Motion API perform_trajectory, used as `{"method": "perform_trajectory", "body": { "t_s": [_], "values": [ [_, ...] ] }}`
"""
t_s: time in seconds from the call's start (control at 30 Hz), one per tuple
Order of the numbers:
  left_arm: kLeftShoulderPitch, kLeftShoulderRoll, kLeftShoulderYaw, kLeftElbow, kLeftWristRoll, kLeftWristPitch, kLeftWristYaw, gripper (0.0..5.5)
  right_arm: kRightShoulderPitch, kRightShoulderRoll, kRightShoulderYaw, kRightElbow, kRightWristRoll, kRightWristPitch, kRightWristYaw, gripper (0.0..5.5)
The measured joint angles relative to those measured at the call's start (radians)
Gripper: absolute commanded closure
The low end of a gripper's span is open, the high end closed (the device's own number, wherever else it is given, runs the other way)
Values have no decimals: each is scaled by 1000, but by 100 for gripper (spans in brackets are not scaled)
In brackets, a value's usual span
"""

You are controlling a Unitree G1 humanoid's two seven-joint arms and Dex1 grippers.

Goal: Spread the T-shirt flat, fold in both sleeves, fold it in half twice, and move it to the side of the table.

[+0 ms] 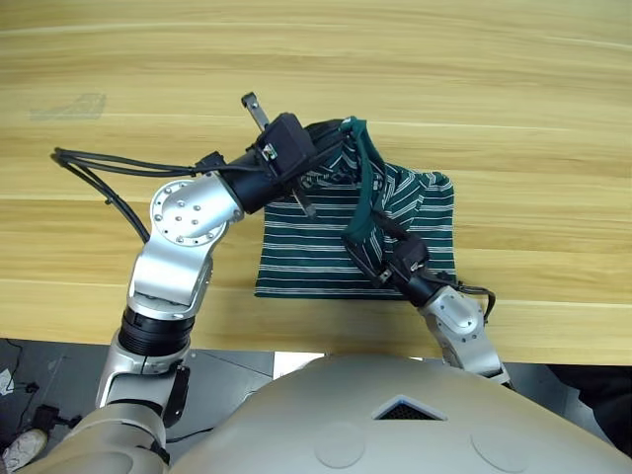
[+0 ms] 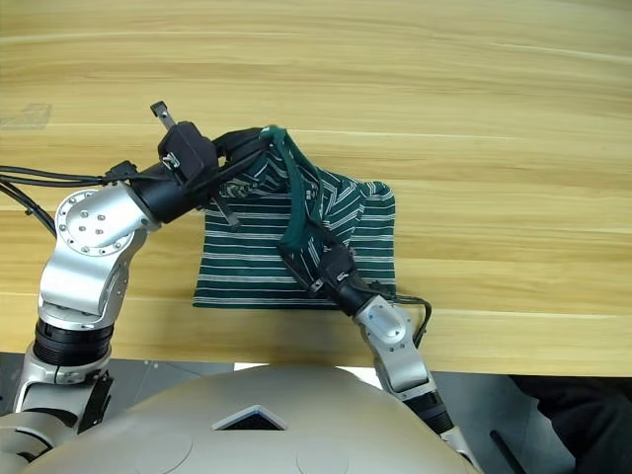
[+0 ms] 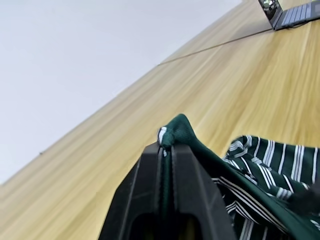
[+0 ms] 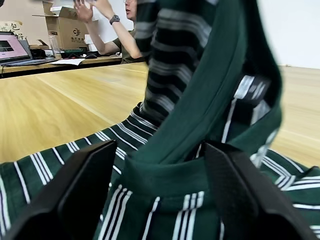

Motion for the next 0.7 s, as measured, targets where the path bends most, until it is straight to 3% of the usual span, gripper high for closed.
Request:
{"method": "perform_trajectory", "body": {
  "t_s": [0.47,0.7],
  "values": [
    [-47,-21,0,-38,-6,22,3,544,6,1,34,0,-30,5,-22,233],
    [-47,-21,25,-42,-9,23,4,544,2,0,34,6,-30,5,-24,355]
  ]
}}
